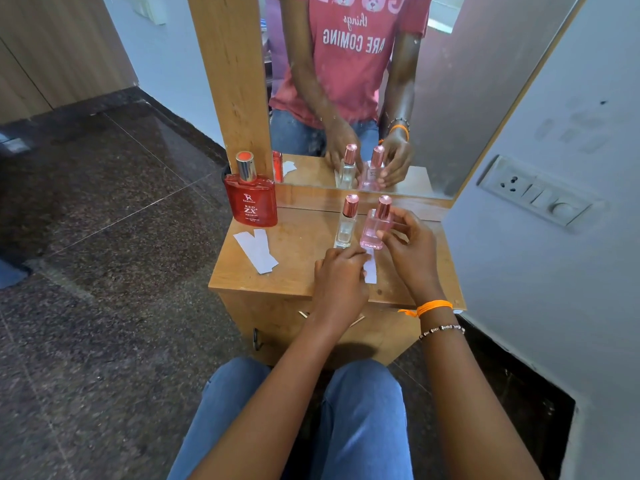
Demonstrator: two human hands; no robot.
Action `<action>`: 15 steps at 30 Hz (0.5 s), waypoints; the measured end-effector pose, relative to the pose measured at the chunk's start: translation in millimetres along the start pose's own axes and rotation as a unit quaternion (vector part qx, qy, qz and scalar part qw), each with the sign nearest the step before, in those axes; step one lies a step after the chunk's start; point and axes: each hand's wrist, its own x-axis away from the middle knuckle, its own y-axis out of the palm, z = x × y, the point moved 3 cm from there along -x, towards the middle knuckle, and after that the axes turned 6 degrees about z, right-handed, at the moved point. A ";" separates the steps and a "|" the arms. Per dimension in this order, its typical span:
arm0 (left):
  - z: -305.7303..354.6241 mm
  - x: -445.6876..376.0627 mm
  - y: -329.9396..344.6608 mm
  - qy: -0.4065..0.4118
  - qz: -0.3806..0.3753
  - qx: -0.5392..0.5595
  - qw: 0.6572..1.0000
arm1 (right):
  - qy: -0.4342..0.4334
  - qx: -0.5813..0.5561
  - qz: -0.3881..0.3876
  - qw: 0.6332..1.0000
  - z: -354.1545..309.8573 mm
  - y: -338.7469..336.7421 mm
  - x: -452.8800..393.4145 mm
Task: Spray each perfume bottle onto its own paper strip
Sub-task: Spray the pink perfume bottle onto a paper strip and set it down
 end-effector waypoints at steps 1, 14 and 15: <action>0.3 -0.2 -2.7 0.000 0.008 0.010 1.000 | 0.001 -0.001 0.001 1.000 -0.5 -1.2 1.7; -71.9 24.7 -77.1 -0.159 0.177 0.146 0.960 | -0.101 0.031 -0.023 0.994 -50.3 60.9 73.6; -80.2 27.1 -83.2 -0.178 0.193 0.152 0.953 | -0.091 0.049 -0.057 0.993 -53.3 75.0 73.6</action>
